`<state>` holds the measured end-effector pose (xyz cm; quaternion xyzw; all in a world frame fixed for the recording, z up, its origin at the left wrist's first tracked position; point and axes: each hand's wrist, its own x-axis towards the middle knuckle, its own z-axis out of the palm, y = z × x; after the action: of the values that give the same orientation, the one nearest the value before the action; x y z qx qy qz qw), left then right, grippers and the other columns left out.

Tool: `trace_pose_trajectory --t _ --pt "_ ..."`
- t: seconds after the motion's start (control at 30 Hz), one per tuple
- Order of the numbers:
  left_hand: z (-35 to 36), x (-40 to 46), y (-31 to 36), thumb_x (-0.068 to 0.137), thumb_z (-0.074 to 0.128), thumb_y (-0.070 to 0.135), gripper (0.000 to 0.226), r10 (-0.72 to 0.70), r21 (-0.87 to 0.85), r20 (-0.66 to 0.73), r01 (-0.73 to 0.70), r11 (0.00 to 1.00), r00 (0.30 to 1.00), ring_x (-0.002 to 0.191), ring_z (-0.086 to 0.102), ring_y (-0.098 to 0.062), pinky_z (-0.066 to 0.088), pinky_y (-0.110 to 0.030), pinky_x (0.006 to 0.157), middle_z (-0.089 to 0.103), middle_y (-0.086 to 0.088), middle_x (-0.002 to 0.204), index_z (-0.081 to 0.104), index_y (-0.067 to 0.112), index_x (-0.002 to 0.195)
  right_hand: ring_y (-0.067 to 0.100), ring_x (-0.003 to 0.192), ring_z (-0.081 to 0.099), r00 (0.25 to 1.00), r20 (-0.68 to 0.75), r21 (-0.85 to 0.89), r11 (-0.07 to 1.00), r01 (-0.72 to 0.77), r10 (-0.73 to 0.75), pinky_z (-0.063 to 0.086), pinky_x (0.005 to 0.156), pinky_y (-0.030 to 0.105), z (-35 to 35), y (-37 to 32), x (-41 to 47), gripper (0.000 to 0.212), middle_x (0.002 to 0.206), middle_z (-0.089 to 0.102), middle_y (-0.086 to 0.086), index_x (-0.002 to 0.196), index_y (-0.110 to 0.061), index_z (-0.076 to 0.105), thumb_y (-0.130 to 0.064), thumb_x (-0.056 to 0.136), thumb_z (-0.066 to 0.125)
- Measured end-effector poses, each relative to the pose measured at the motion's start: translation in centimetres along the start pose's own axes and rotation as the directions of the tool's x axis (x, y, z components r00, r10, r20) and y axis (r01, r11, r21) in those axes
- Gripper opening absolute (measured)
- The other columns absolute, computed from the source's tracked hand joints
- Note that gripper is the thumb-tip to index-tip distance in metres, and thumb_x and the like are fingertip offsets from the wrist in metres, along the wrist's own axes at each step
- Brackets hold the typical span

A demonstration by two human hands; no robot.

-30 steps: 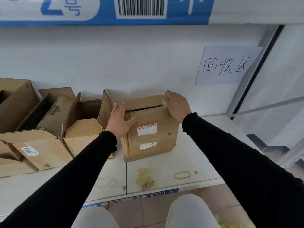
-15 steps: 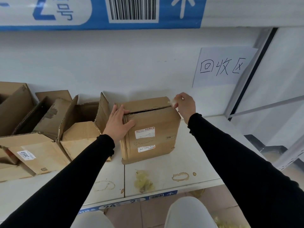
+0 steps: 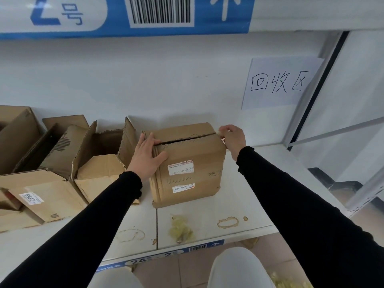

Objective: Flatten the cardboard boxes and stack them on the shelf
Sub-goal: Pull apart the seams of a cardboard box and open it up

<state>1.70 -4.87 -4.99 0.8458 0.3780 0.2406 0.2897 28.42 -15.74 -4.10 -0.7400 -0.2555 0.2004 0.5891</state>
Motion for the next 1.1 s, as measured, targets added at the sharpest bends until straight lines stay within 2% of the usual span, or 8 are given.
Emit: trace_pose_trajectory --t 0.1,0.27,0.43,0.53,0.63,0.77,0.9,1.1 --pt "0.1 0.0 -0.1 0.097 0.058 0.044 0.057 0.005 -0.004 -0.014 -0.005 1.000 1.000 0.155 -0.005 -0.011 0.006 -0.039 0.123 0.018 0.002 0.168 0.045 0.018 0.146 0.019 0.076 0.054 0.992 0.108 -0.096 0.994 -0.055 0.065 0.046 0.075 0.036 0.3 -1.1 -0.2 0.050 0.083 0.059 0.003 0.090 -0.010 0.065 -0.055 0.100 0.046" --pt "-0.4 -0.4 -0.1 0.067 0.052 0.093 0.103 -0.011 0.161 0.031 0.006 0.987 0.999 0.155 -0.003 -0.019 0.006 -0.050 0.125 0.018 0.006 0.167 0.034 0.042 0.154 0.014 0.070 0.058 0.948 0.171 0.223 0.927 -0.302 0.267 0.051 0.068 0.028 -0.1 1.4 1.1 0.023 0.083 0.060 0.001 0.088 -0.012 0.063 -0.031 0.100 0.063" --pt "-0.2 -0.2 1.0 0.071 0.051 0.091 0.099 -0.059 0.219 0.022 0.053 0.974 0.998 0.155 -0.001 -0.026 0.006 -0.055 0.124 0.017 0.001 0.168 0.033 0.040 0.155 0.014 0.084 0.059 0.961 -0.032 0.603 0.772 -0.201 0.275 0.058 0.082 0.028 -1.1 4.7 -2.7 0.020 0.093 0.060 0.000 0.099 -0.015 0.053 -0.031 0.107 0.044" --pt "0.2 -0.2 1.0 0.073 0.053 0.088 0.097 -0.079 0.189 0.020 0.074 0.979 0.997 0.155 -0.002 -0.026 0.007 -0.054 0.124 0.016 0.002 0.168 0.034 0.039 0.154 0.012 0.080 0.061 0.969 -0.244 0.307 0.951 0.036 0.042 0.054 0.073 0.025 -0.9 7.8 -9.8 0.024 0.095 0.072 0.002 0.124 -0.020 0.045 -0.028 0.104 0.054" --pt "0.2 -0.2 0.9 0.075 0.055 0.086 0.096 -0.077 0.174 0.026 0.071 0.982 0.997 0.155 -0.002 -0.029 0.007 -0.053 0.124 0.016 -0.001 0.168 0.035 0.036 0.155 0.017 0.085 0.063 0.956 0.135 -0.092 0.958 0.272 -0.259 0.050 0.076 0.027 -0.1 12.0 -14.7 0.014 0.100 0.071 0.000 0.107 -0.022 0.053 -0.020 0.098 0.063" --pt "0.0 -0.3 1.1 0.077 0.055 0.084 0.095 -0.070 0.176 0.040 0.061 0.983 0.997 0.155 -0.002 -0.032 0.006 -0.053 0.124 0.015 -0.004 0.168 0.034 0.034 0.155 0.012 0.087 0.064 0.762 0.610 -0.358 0.782 0.511 -0.218 0.052 0.090 0.032 3.2 14.8 -16.1 0.007 0.120 0.055 -0.008 0.101 -0.021 0.070 -0.020 0.095 0.067" --pt "-0.2 -0.2 1.0 0.078 0.054 0.083 0.095 -0.076 0.180 0.059 0.064 0.982 0.995 0.155 -0.004 -0.034 0.005 -0.053 0.123 0.014 -0.005 0.168 0.033 0.034 0.156 0.019 0.100 0.066 0.684 0.707 -0.375 0.725 0.577 -0.179 0.051 0.093 0.038 5.6 15.4 -17.1 0.025 0.114 0.073 0.002 0.119 -0.016 0.074 -0.012 0.099 0.059" --pt "0.2 -0.1 0.9 0.078 0.057 0.081 0.094 -0.067 0.141 0.057 0.059 0.988 0.996 0.155 -0.005 -0.034 0.006 -0.054 0.124 0.014 -0.006 0.168 0.035 0.032 0.155 0.030 0.138 0.044 0.432 0.897 -0.442 0.165 0.882 0.095 0.047 0.095 0.039 5.5 15.6 -17.4 0.049 0.141 0.058 0.010 0.147 -0.027 0.048 -0.017 0.100 0.042"
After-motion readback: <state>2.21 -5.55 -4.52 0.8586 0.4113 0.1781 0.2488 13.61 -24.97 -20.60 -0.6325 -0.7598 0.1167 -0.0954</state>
